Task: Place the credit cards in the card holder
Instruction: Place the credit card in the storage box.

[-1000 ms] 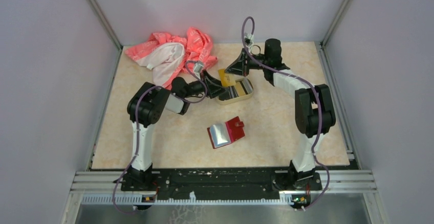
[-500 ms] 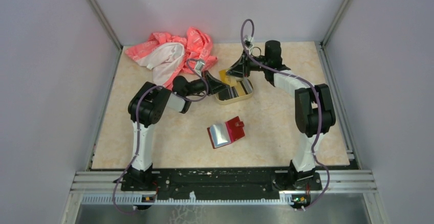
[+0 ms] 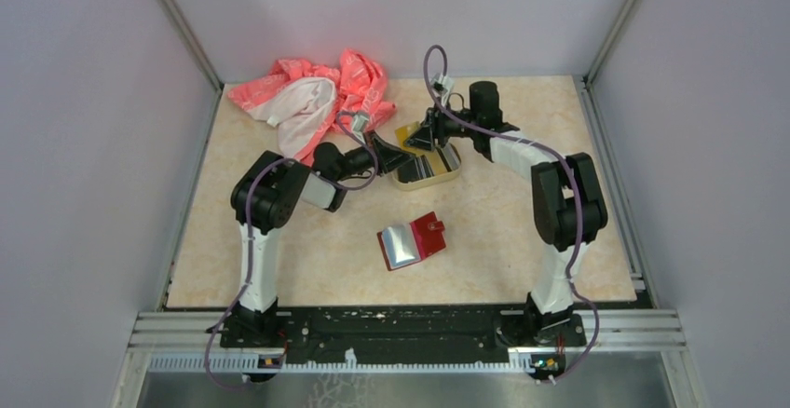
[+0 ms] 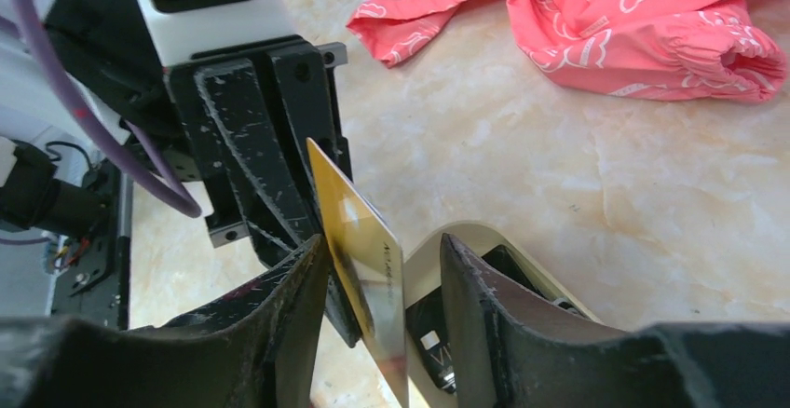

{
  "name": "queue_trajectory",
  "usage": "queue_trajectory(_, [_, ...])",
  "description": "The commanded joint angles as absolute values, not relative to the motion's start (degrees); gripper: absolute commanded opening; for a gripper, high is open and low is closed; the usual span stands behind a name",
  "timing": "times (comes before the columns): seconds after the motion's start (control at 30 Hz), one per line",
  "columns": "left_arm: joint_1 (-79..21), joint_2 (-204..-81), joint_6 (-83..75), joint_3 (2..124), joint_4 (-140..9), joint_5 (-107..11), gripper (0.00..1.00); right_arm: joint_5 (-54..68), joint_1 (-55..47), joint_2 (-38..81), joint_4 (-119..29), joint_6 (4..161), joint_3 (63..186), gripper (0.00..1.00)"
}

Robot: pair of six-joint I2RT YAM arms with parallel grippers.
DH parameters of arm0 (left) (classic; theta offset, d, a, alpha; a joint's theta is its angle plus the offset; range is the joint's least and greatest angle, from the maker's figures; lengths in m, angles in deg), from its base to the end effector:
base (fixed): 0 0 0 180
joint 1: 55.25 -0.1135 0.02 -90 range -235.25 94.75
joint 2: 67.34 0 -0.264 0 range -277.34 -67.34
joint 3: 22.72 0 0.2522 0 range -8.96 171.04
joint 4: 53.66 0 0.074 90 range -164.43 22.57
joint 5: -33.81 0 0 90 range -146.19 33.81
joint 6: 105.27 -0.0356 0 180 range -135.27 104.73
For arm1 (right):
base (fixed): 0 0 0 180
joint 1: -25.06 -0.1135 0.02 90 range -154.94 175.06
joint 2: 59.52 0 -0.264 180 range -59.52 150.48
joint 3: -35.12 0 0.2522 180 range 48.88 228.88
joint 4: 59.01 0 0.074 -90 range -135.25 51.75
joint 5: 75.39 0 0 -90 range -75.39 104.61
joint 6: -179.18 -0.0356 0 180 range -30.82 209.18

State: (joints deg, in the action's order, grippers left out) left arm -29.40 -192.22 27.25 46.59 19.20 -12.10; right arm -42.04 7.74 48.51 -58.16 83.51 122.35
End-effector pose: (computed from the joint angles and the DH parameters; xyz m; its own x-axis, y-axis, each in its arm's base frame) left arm 0.3569 -0.2005 0.1516 -0.4186 -0.3366 -0.8435 0.8522 0.1753 -0.4929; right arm 0.3963 0.1548 0.2405 -0.4399 -0.0803 -0.8945 -0.8656 0.3031 0.3985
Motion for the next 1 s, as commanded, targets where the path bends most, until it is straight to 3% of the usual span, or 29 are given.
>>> queue_trajectory(0.0, [-29.0,-189.8,26.1,46.3,28.2,-13.0,0.0,-38.3,7.0,45.5,-58.7,84.6,122.8,0.4])
queue_trajectory(0.1, [-29.0,-189.7,26.0,46.2,28.2,-12.9,0.0,-38.9,7.0,44.9,-58.6,84.8,122.9,0.15])
queue_trajectory(0.17, [-29.4,-190.1,27.0,46.3,28.7,-12.0,0.03,-40.6,7.5,44.5,-59.1,84.8,122.6,0.06])
queue_trajectory(0.23, [-30.2,-190.9,29.8,46.4,31.0,-10.8,0.25,-43.4,8.6,44.0,-60.7,83.3,122.1,0.02])
queue_trajectory(0.33, [-31.6,-192.6,34.4,46.8,35.1,-8.2,0.45,-49.4,9.9,44.0,-64.1,80.5,121.0,0.0])
queue_trajectory(0.4, [-31.9,-192.9,35.3,48.0,35.3,-5.4,0.51,-53.0,10.0,44.4,-65.0,79.9,120.7,0.0])
queue_trajectory(0.63, [-31.5,-192.6,36.9,50.7,35.2,-2.2,0.59,-56.8,9.9,45.8,-67.1,77.7,121.3,0.01])
queue_trajectory(0.8, [-30.8,-193.6,37.1,52.6,34.3,-2.6,0.58,-56.5,9.3,45.9,-66.8,77.7,121.2,0.02])
queue_trajectory(0.87, [-30.6,-194.1,37.4,53.2,34.6,-2.3,0.44,-56.1,9.2,45.9,-66.4,77.8,121.4,0.03])
queue_trajectory(0.97, [-30.5,-195.0,39.1,54.6,35.3,-0.8,0.12,-55.3,9.2,45.9,-64.5,79.2,121.7,0.05])
